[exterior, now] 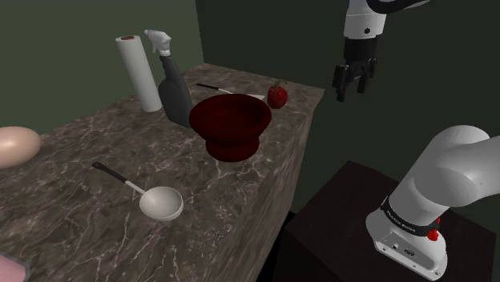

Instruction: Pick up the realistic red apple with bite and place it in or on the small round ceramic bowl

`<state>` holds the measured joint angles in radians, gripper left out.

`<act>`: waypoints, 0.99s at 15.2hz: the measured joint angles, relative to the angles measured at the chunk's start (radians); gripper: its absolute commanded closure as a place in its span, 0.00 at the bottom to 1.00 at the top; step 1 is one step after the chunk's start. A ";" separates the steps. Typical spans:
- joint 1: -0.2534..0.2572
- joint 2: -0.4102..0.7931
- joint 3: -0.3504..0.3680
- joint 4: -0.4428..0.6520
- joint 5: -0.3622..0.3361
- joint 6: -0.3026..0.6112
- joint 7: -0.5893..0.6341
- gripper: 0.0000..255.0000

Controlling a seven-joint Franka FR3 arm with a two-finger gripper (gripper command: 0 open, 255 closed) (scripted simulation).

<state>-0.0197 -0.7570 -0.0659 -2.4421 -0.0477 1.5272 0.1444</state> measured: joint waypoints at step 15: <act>0.083 0.283 0.075 0.288 0.214 0.154 0.134 0.00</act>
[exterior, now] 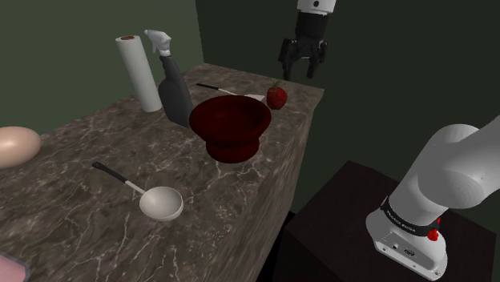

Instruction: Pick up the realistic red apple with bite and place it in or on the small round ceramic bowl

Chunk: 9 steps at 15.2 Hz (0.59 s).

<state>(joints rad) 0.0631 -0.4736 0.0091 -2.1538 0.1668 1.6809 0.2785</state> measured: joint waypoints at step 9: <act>0.021 0.058 0.027 0.022 0.048 0.084 0.034 0.00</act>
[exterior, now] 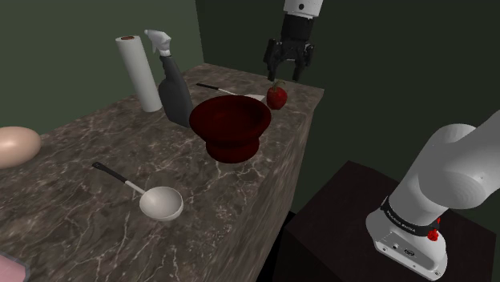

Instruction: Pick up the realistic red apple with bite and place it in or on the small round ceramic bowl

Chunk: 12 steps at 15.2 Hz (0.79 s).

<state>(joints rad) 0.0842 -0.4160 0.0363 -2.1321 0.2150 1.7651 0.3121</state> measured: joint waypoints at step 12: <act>0.002 0.001 0.004 -0.035 0.003 0.037 -0.002 1.00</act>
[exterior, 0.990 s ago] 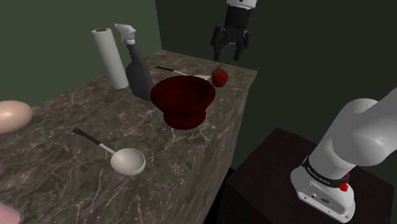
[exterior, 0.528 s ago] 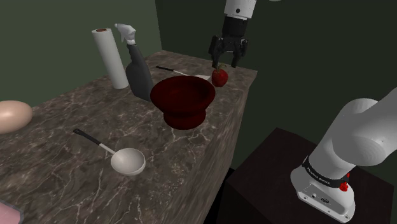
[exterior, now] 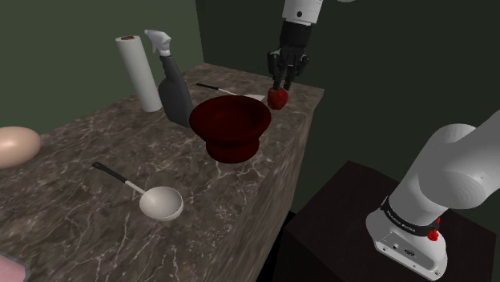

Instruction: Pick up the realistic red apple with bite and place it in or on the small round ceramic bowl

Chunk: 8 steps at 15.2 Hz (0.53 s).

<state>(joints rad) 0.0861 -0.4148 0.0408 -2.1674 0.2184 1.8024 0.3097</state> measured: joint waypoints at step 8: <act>0.000 0.000 0.000 0.006 0.000 -0.006 0.002 1.00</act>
<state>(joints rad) 0.0862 -0.4149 0.0409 -2.1612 0.2182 1.7963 0.3112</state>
